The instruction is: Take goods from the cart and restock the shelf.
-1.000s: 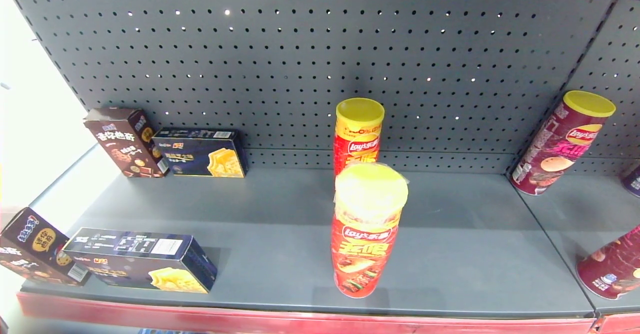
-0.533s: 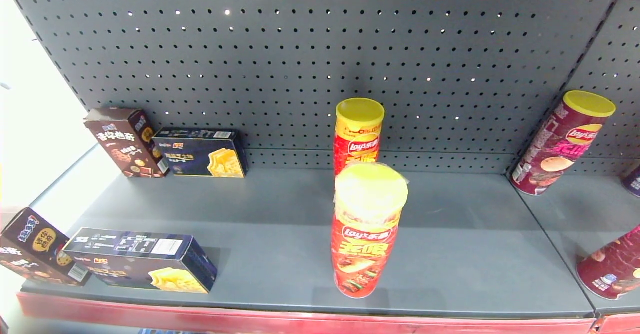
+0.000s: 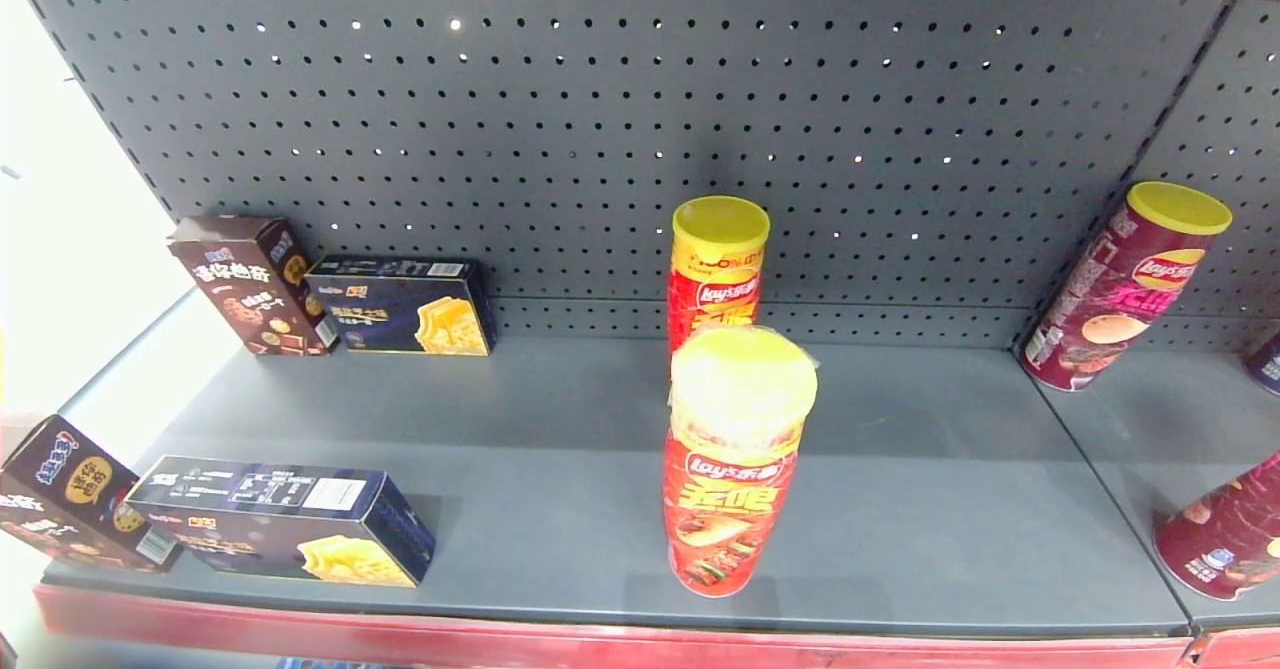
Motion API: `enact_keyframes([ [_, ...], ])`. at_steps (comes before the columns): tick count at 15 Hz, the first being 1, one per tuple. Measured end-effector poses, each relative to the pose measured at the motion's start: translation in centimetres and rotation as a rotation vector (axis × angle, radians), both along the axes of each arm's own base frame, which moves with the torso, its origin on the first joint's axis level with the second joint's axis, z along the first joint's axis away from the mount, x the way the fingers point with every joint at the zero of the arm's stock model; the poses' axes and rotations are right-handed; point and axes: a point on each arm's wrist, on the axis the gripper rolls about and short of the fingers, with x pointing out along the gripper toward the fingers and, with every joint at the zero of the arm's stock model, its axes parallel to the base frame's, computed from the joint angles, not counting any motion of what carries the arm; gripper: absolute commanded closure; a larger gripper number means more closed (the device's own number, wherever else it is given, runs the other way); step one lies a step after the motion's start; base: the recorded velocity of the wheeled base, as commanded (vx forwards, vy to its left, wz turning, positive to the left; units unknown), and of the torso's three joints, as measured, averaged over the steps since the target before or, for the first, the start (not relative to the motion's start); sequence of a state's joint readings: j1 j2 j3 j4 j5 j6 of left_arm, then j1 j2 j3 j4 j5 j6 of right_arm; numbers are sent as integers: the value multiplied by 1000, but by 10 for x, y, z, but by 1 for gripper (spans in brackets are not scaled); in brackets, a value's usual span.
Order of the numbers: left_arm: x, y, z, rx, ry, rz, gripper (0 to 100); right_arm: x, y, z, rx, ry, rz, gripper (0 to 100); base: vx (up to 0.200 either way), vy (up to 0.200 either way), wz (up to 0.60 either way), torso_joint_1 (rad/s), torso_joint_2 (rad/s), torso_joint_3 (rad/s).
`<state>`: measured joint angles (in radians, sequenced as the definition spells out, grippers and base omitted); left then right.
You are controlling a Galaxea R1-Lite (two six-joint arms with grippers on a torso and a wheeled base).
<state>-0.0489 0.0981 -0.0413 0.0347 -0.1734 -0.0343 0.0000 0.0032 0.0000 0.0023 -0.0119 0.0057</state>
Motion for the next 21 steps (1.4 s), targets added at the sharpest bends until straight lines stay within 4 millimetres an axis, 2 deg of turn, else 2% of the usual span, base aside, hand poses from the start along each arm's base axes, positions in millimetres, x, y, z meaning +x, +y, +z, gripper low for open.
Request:
enact_keyframes([
  [2,0,1,-1,0,-7,26,0,0,0,0,0,0,0,0,0,0,0,0,0,0],
  [5,0,7,-1,106,-18,286,0,0,0,0,0,0,0,0,0,0,0,0,0,0],
  [6,-1,7,-1,131,-22,301,0,0,0,0,0,0,0,0,0,0,0,0,0,0],
  [10,-5,0,-2,97,-84,54,0,0,0,0,0,0,0,0,0,0,0,0,0,0],
  [12,-6,0,-3,120,-106,90,0,0,0,0,0,0,0,0,0,0,0,0,0,0],
  [14,-5,3,-5,127,-104,245,0,0,0,0,0,0,0,0,0,0,0,0,0,0],
  [21,-4,3,-10,57,-92,205,0,0,0,0,0,0,0,0,0,0,0,0,0,0],
])
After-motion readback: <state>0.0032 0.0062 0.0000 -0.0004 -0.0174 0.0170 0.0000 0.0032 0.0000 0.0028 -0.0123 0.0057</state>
